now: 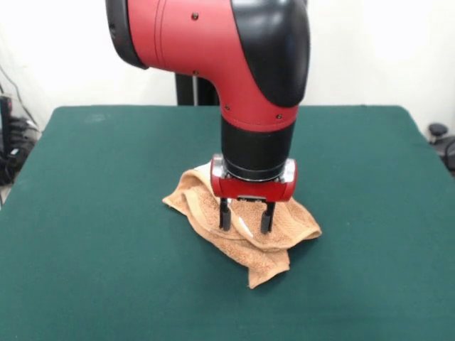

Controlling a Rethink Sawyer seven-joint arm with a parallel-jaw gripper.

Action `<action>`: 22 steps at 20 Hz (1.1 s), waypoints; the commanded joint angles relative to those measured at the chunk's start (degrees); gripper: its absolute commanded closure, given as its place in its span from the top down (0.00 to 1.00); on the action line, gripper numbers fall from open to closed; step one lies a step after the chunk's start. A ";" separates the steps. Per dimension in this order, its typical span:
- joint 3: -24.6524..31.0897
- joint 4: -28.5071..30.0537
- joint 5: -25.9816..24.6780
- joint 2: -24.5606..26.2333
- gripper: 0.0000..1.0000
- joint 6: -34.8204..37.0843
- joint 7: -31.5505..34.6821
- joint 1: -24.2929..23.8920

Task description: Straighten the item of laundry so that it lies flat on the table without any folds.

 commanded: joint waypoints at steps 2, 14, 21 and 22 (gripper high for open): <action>5.18 2.78 -1.42 0.23 1.00 -1.52 6.11 1.95; 5.30 4.70 -1.96 -1.05 0.00 -4.47 5.82 1.89; 5.07 4.89 -1.46 -1.39 0.00 -3.79 6.39 1.91; 5.10 4.92 -1.42 -1.39 0.00 -3.76 6.40 1.90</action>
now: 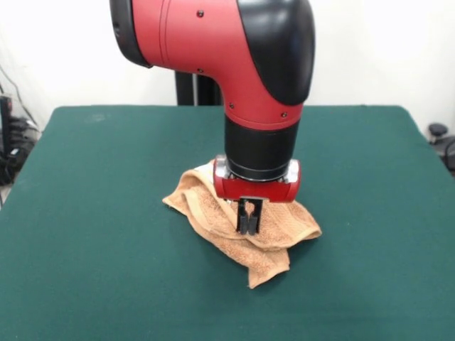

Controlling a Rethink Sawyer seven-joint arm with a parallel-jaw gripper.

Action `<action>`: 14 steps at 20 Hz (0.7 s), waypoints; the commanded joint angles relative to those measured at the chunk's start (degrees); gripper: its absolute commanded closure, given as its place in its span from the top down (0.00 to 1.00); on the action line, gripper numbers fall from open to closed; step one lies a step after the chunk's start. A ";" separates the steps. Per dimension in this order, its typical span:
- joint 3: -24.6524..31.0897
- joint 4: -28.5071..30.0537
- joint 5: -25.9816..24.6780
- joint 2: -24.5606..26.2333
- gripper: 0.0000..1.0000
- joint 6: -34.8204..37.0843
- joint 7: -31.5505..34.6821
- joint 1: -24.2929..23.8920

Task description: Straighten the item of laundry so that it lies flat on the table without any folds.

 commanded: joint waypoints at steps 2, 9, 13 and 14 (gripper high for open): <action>5.29 4.80 -1.32 -0.74 0.00 -2.64 6.42 1.44; 5.71 4.84 -1.70 -0.47 1.00 -4.32 6.03 1.33; 5.73 5.06 -1.50 -0.25 1.00 -4.37 6.32 1.14; 5.93 5.37 -1.57 -0.20 1.00 -4.73 6.13 0.98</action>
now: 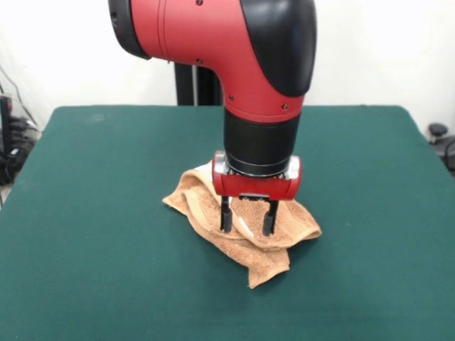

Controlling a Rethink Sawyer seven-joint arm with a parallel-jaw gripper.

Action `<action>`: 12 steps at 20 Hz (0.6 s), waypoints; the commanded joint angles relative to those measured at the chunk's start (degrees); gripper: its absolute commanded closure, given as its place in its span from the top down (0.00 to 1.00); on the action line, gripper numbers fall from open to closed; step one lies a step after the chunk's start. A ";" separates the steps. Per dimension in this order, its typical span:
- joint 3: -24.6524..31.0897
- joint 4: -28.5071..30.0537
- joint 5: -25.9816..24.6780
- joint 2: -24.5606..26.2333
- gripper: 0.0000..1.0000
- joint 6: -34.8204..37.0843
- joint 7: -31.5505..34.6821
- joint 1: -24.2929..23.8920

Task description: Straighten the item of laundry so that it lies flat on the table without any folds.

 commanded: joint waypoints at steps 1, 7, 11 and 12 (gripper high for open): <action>6.15 5.51 -1.59 0.80 1.00 -4.00 5.70 0.63; 6.62 7.17 -2.24 -1.14 1.00 -2.48 2.79 -1.47; 6.91 8.27 -2.79 -2.43 1.00 -1.86 0.95 -3.09; 7.00 8.98 -2.95 -2.97 1.00 -1.92 0.53 -3.54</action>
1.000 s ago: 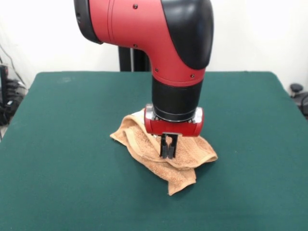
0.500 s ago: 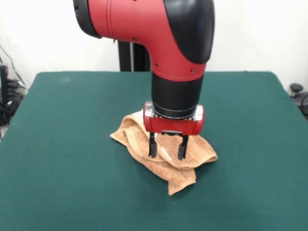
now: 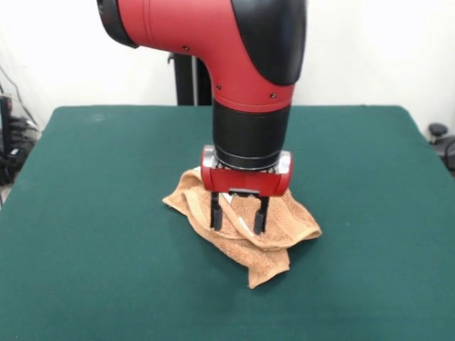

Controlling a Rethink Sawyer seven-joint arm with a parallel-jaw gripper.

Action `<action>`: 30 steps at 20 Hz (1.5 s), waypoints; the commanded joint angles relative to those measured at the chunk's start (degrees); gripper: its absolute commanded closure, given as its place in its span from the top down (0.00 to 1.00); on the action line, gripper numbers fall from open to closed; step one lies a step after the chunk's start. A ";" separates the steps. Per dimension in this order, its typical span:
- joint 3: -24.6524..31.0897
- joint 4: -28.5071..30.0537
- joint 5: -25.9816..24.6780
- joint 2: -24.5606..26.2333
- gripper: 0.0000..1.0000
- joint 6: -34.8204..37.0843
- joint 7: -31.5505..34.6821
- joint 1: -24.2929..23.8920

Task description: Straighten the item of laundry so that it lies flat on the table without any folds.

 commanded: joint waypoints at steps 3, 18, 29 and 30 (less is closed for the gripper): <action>7.06 10.03 -3.54 -2.77 1.00 -1.56 -0.57 -3.54; 8.19 14.53 -5.45 -3.41 1.00 -6.60 2.35 -4.09; 8.74 15.48 -6.33 -4.37 1.00 -6.38 4.39 -4.01; 8.68 15.56 -6.40 -4.45 1.00 -6.39 4.52 -3.94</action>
